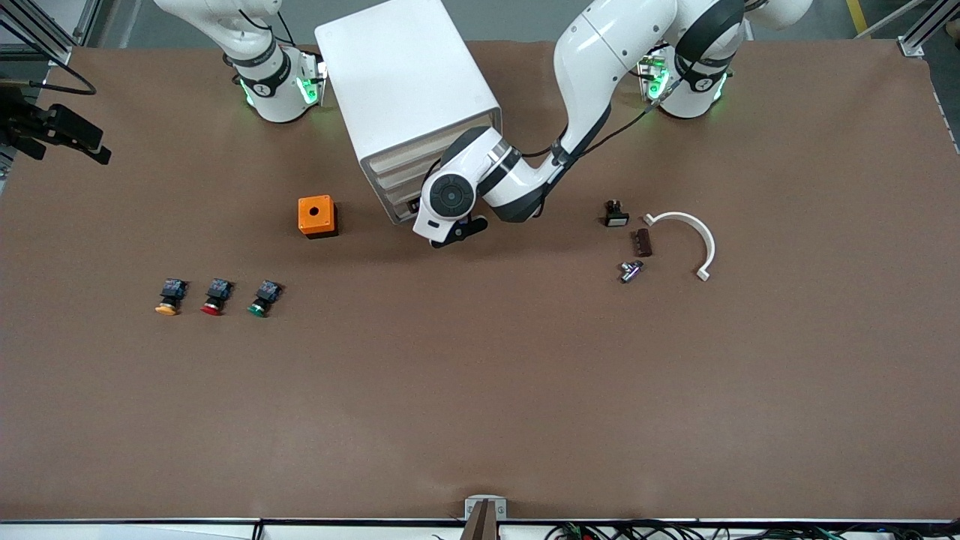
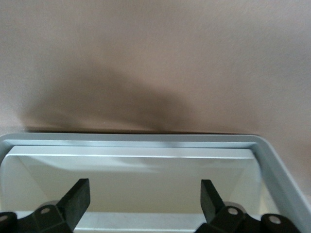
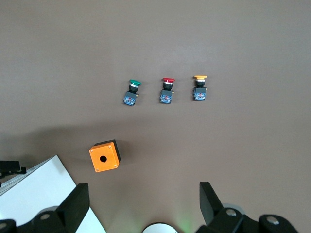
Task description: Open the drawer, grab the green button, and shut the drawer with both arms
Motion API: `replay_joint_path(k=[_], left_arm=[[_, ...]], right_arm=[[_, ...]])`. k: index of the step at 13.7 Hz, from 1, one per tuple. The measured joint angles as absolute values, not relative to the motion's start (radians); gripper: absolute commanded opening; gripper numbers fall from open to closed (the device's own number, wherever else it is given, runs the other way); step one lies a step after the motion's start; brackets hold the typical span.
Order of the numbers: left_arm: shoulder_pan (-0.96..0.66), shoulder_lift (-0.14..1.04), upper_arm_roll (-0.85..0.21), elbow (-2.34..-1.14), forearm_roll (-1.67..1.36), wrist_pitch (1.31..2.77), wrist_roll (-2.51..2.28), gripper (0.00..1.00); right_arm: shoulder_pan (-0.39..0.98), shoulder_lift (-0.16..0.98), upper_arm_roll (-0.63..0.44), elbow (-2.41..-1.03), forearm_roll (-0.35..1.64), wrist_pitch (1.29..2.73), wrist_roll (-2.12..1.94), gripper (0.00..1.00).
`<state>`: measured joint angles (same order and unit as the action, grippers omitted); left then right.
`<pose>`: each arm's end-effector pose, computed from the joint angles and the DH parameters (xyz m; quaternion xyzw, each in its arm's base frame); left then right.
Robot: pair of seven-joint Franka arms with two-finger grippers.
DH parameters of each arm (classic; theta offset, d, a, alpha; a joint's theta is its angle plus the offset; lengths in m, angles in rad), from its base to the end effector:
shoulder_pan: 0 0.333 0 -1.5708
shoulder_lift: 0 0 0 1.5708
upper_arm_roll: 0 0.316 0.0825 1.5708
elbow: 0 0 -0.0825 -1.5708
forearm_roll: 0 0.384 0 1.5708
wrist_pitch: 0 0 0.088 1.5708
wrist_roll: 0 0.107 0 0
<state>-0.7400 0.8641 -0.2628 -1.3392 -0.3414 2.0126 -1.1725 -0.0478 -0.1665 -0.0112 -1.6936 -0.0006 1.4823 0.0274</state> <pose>0.4071 -0.5988 0.2148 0.9443 0.2007 -0.2573 0.0420 0.4913 -0.0296 0.6467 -0.9988 0.0431 0.0224 0.0010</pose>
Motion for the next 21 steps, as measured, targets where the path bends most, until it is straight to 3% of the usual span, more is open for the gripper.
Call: replay_joint_path(k=[9, 15, 21], left_arm=[[-0.553, 0.707, -0.254, -1.323, -0.341, 2.0, -1.172, 1.0], [-0.37, 0.608, -0.25, -1.325, -0.331, 1.802, -1.172, 1.0], [-0.236, 0.59, -0.251, -1.319, -0.27, 1.792, -1.103, 1.0]], right_arm=[[-0.047, -0.172, -0.011, -1.674, -0.005, 1.471, 0.025, 1.0], [-0.046, -0.172, -0.013, -1.674, -0.005, 1.45, 0.025, 1.0], [-0.046, -0.173, -0.013, -1.673, -0.005, 1.448, 0.025, 1.0]])
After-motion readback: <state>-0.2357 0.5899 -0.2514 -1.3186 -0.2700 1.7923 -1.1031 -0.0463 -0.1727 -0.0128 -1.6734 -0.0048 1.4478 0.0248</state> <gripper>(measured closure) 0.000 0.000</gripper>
